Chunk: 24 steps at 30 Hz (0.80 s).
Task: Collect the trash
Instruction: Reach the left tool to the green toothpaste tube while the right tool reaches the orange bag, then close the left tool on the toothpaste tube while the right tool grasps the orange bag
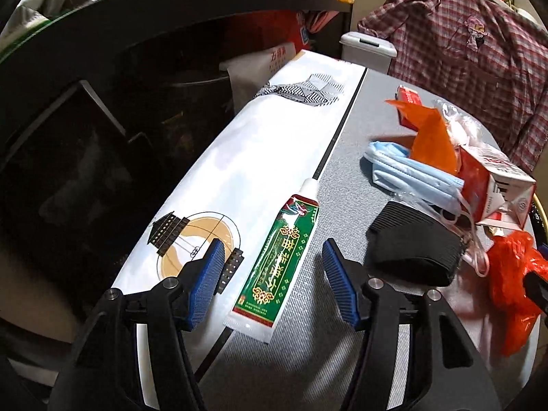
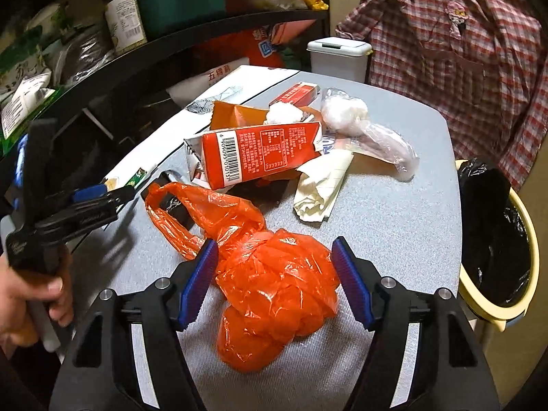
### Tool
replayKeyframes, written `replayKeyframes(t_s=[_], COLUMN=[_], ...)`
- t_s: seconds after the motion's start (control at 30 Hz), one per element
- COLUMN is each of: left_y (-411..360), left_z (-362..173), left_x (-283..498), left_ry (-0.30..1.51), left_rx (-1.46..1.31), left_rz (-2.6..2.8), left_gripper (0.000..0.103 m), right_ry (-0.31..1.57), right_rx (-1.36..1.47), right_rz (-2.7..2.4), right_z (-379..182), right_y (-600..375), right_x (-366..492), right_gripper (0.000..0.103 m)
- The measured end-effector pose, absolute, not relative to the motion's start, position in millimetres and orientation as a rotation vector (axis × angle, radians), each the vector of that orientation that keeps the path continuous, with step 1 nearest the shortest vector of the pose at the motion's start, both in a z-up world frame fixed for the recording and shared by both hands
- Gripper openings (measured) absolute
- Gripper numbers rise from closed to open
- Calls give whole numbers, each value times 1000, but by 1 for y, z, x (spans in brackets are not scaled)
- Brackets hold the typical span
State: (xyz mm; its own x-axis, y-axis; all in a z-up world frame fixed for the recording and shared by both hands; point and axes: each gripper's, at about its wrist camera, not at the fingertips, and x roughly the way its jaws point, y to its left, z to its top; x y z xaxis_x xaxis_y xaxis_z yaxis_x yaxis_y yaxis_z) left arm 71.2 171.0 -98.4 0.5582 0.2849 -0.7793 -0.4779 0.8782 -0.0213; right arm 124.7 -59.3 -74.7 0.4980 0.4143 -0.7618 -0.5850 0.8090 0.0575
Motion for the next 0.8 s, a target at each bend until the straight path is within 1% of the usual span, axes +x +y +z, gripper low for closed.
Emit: replayKeyframes(t_s=[0.1,0.2,0.27,0.37,0.43,0.6,0.8], left_y=[169,172,172,171,171,168,157], left_z=[-102,-104,-104,-103,-102,-102,-103], left_x=[79,80,80,79,77,69,72], left_ry=[894,899,899,901,898,894,912], left_rx=[-230,-237,-237,-235,-253,-302,-255], left_rz=[440,447,444,432,420,387,381], left_gripper=[58,52,39,30,28,27,28], right_ry=[872,883,890,917,921,932,968], right_rx=[-219,-236,-250,-262,-268,-283,-301], right_rz=[618,626,631,638,633,627,647], right_z=[-74,-75,-76,-82,-84,-83,-87], right_y=[-63,-64,-64,-63,-63,-63,-66], right_x=[127,127,126,126,125,122,118], right_gripper=[69,73,73,76,76,76,76])
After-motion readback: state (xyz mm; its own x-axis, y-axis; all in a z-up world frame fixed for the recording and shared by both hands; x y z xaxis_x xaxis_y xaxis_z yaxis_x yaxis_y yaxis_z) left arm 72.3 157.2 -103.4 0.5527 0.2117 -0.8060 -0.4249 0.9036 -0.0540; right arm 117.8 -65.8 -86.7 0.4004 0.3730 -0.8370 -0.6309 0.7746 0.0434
